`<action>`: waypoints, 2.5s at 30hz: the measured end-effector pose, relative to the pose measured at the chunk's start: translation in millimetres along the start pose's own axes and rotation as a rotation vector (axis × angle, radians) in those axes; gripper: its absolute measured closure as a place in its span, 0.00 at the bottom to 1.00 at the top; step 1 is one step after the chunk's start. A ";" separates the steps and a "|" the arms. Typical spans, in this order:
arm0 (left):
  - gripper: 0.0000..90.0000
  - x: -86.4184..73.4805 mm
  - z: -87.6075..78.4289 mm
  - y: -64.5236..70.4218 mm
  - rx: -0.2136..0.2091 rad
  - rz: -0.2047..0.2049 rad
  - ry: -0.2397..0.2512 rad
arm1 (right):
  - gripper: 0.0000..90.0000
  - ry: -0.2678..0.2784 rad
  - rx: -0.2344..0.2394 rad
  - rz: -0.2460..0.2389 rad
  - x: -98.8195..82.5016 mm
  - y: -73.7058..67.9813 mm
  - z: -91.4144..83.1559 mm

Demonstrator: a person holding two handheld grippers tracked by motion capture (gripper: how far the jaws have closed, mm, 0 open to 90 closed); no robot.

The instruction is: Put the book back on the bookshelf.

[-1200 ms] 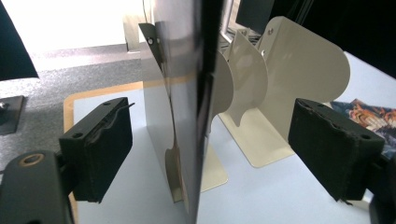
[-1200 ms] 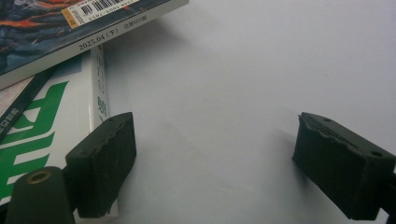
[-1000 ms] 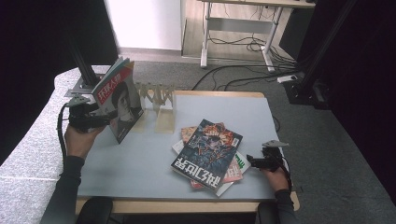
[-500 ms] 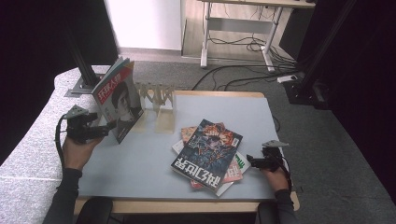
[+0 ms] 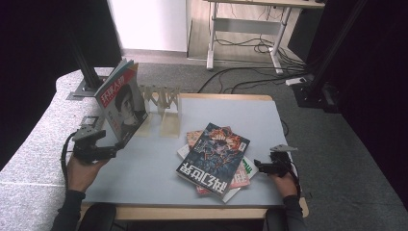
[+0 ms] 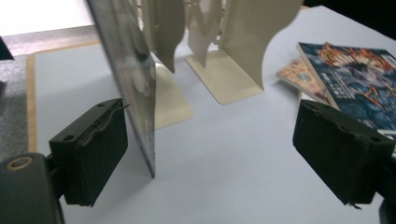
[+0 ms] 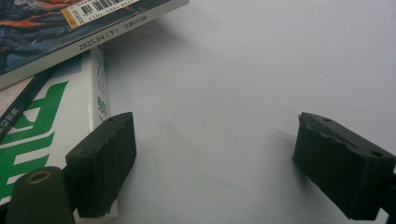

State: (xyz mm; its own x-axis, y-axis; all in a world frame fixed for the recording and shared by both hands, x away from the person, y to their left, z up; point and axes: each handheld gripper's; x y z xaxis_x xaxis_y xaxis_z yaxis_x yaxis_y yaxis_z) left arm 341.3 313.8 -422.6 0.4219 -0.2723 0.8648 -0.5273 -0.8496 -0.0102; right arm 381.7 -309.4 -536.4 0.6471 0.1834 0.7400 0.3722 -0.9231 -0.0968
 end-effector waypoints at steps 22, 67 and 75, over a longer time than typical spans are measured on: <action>0.06 -13.0 50.6 42.8 -0.167 0.055 -0.073 | 0.14 0.000 0.000 0.000 0.0 0.0 0.0; 0.00 -39.2 141.7 91.6 -0.226 0.233 -0.319 | 0.14 -0.001 0.000 0.001 0.1 0.0 0.0; 0.00 -39.3 141.8 91.6 -0.225 0.232 -0.318 | 0.13 -0.021 0.003 0.006 3.6 -0.2 0.0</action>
State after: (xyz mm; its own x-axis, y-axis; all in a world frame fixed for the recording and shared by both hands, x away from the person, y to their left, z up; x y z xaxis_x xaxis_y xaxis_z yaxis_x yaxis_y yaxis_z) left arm 381.0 182.7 -528.7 0.4608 -0.5993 0.6547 -0.7673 -0.6397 -0.0456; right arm 383.9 -308.5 -533.7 0.6632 0.1845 0.7254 0.3700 -0.9233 -0.1034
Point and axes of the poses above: each handheld gripper's, and its own axes: z roughly forward along the jaws, x roughly out of its top, y roughly to its right, and after that the axes turned 5 degrees about z, right-handed
